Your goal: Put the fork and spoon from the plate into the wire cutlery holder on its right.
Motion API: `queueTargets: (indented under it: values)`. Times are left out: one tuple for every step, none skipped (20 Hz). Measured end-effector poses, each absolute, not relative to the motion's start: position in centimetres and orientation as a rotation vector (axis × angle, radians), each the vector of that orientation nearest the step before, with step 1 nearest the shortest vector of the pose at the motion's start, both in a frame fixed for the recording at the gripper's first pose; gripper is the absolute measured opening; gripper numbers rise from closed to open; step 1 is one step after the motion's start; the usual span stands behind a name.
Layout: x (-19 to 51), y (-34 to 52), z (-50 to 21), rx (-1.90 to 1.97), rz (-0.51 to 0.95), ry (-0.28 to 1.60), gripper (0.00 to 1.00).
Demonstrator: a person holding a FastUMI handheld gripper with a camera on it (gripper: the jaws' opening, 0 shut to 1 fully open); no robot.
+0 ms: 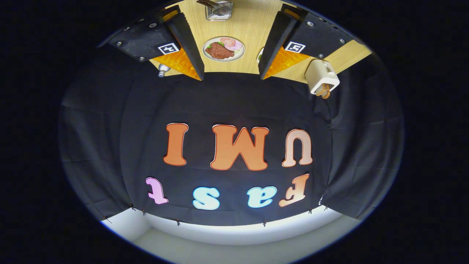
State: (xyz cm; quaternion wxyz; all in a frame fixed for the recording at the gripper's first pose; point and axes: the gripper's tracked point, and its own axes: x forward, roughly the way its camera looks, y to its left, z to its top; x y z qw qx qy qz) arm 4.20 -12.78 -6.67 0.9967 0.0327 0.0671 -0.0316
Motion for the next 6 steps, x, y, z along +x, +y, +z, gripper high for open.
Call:
queueTargets:
  values:
    - [4.12,-12.62,-6.59,0.065,-0.058,0.134,0.89]
    - [4.13,-12.66,-6.56,0.063,-0.061,0.134,0.89]
    - [4.19,-12.55,-6.44,0.062,-0.057,0.131,0.89]
    - [4.24,-12.61,-6.4,0.06,-0.062,0.131,0.89]
    - [4.21,-12.5,-6.25,0.063,-0.058,0.13,0.89]
    - [4.24,-12.29,-6.16,0.064,-0.057,0.131,0.89]
